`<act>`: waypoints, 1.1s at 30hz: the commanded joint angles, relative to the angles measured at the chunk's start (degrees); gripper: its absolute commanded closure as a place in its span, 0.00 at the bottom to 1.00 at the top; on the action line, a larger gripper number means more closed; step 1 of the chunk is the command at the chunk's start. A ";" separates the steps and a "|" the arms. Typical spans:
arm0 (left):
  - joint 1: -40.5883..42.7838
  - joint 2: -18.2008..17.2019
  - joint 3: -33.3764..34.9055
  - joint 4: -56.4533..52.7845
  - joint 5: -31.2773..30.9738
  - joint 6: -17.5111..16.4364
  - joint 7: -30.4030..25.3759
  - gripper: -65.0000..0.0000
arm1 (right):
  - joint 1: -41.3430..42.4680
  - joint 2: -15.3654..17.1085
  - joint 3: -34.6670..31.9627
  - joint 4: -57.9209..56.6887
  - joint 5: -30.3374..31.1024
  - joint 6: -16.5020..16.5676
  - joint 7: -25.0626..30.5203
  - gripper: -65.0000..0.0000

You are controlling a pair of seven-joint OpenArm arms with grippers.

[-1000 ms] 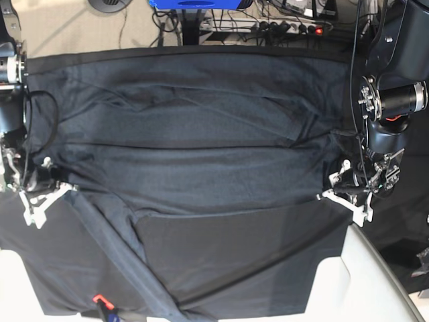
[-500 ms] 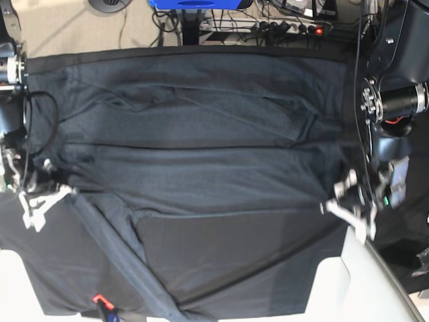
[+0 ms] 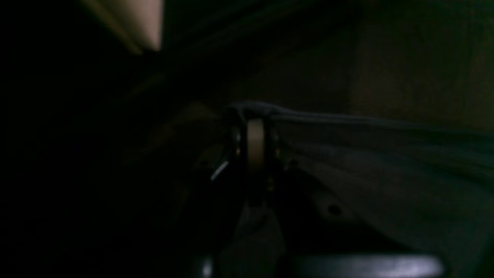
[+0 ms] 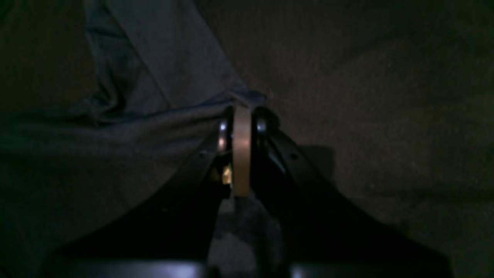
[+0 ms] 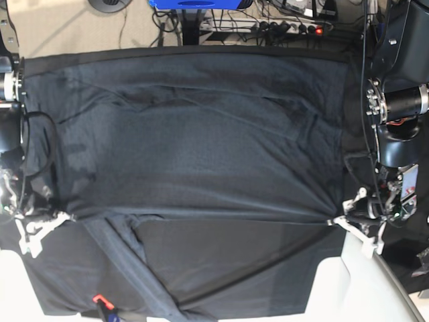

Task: Fold the T-shirt properly
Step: 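Hold the side edges with both grippers and pull them toward the collar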

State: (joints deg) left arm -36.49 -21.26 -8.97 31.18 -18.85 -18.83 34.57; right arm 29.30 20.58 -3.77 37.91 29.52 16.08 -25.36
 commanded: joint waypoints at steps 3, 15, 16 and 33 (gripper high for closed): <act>-2.67 -0.85 -0.30 1.22 -0.62 -0.29 -0.85 1.00 | 1.87 0.74 0.12 0.99 0.24 0.23 1.50 0.99; -1.27 -0.50 -0.39 1.48 -0.80 -0.38 -0.76 1.00 | 0.28 1.18 -0.05 0.55 0.15 0.23 2.29 0.99; -0.39 -0.50 -0.39 2.89 -0.80 -0.38 -0.76 1.00 | 0.20 1.18 -0.05 0.55 0.15 0.23 2.29 0.99; 13.85 -0.68 -3.29 26.45 -0.80 -0.47 11.46 1.00 | -1.04 2.67 -0.05 0.90 0.06 0.23 -0.70 0.99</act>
State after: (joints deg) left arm -20.93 -20.73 -11.99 56.29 -19.35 -19.64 47.16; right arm 26.63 22.41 -4.03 37.82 29.30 16.27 -27.00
